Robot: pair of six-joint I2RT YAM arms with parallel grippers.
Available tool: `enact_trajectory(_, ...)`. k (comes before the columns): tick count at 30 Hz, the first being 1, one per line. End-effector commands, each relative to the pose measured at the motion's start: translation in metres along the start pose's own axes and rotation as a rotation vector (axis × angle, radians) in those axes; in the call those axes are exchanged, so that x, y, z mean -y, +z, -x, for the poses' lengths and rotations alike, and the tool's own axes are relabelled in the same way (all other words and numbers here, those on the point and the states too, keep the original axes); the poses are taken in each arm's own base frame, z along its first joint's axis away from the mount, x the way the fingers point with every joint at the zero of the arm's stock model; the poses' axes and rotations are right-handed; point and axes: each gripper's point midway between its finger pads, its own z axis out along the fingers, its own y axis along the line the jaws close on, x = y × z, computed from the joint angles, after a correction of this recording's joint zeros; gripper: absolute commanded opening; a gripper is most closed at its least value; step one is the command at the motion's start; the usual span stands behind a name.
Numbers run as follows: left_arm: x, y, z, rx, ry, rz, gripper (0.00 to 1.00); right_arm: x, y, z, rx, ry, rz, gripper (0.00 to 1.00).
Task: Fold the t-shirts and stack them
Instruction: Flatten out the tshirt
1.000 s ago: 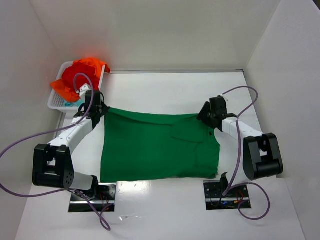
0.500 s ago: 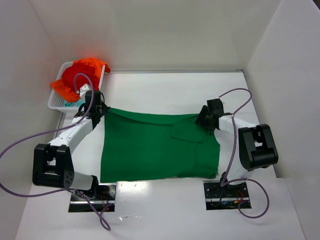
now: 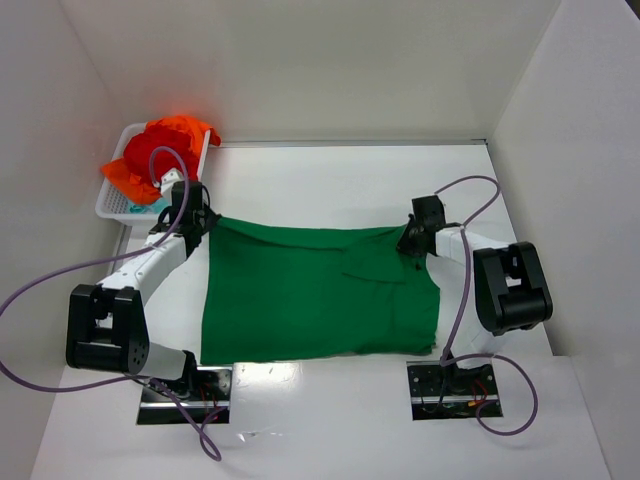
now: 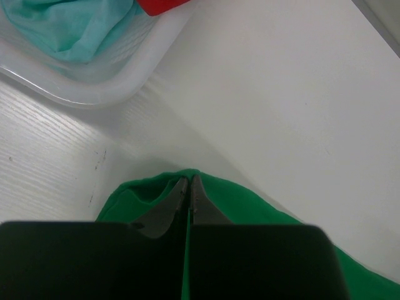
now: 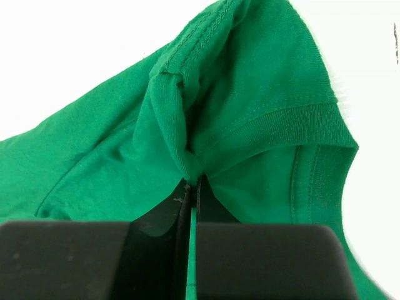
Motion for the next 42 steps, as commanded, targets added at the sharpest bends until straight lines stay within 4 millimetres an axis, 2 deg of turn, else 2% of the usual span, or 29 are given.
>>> enact_trajectory(1,0.008,0.002,0.01,0.034,0.002,-0.026,0.0,-0.025,-0.011,0.029,0.07,-0.005,0.054,0.0)
enact_trajectory(7,0.02,-0.006,0.02,0.04,0.015,-0.068,0.0,-0.045,-0.059,0.072,0.201,0.012,0.09,0.0)
enact_trajectory(11,0.024,-0.017,0.031,0.055,0.013,-0.093,0.0,-0.05,-0.078,0.086,0.251,0.018,0.101,0.0)
enact_trajectory(15,0.029,-0.022,0.035,0.048,0.018,-0.123,0.0,-0.048,-0.07,0.076,0.213,0.013,0.101,0.0)
enact_trajectory(16,0.031,-0.025,0.036,0.05,0.026,-0.135,0.0,-0.046,-0.063,0.068,0.187,0.011,0.1,0.03)
enact_trajectory(18,0.031,-0.026,0.033,0.036,0.028,-0.139,0.0,-0.041,-0.055,0.057,0.154,0.008,0.098,0.17)
enact_trajectory(20,0.032,-0.026,0.032,0.03,0.038,-0.147,0.0,-0.04,-0.051,0.052,0.142,0.007,0.101,0.22)
enact_trajectory(22,0.032,-0.026,0.032,0.03,0.038,-0.147,0.0,-0.034,-0.048,0.044,0.124,0.006,0.087,0.31)
enact_trajectory(23,0.032,-0.026,0.032,0.03,0.038,-0.147,0.0,-0.035,-0.048,0.043,0.118,0.006,0.094,0.36)
enact_trajectory(24,0.031,-0.026,0.032,0.031,0.047,-0.146,0.0,-0.034,-0.045,0.041,0.109,0.005,0.088,0.47)
enact_trajectory(28,0.03,-0.024,0.027,0.011,0.051,-0.143,0.0,-0.023,-0.042,0.026,0.066,0.013,0.056,0.65)
enact_trajectory(33,0.031,-0.022,0.028,0.012,0.06,-0.143,0.0,-0.006,-0.028,-0.001,-0.006,0.024,0.012,0.66)
enact_trajectory(37,0.03,-0.02,0.026,0.005,0.062,-0.137,0.0,-0.005,-0.025,-0.007,-0.024,0.033,0.014,0.66)
enact_trajectory(41,0.03,-0.017,0.025,0.005,0.062,-0.137,0.0,-0.006,-0.025,-0.005,-0.017,0.033,0.02,0.54)
enact_trajectory(42,0.03,-0.017,0.025,0.005,0.062,-0.137,0.0,-0.009,-0.027,-0.001,-0.001,0.042,0.032,0.45)
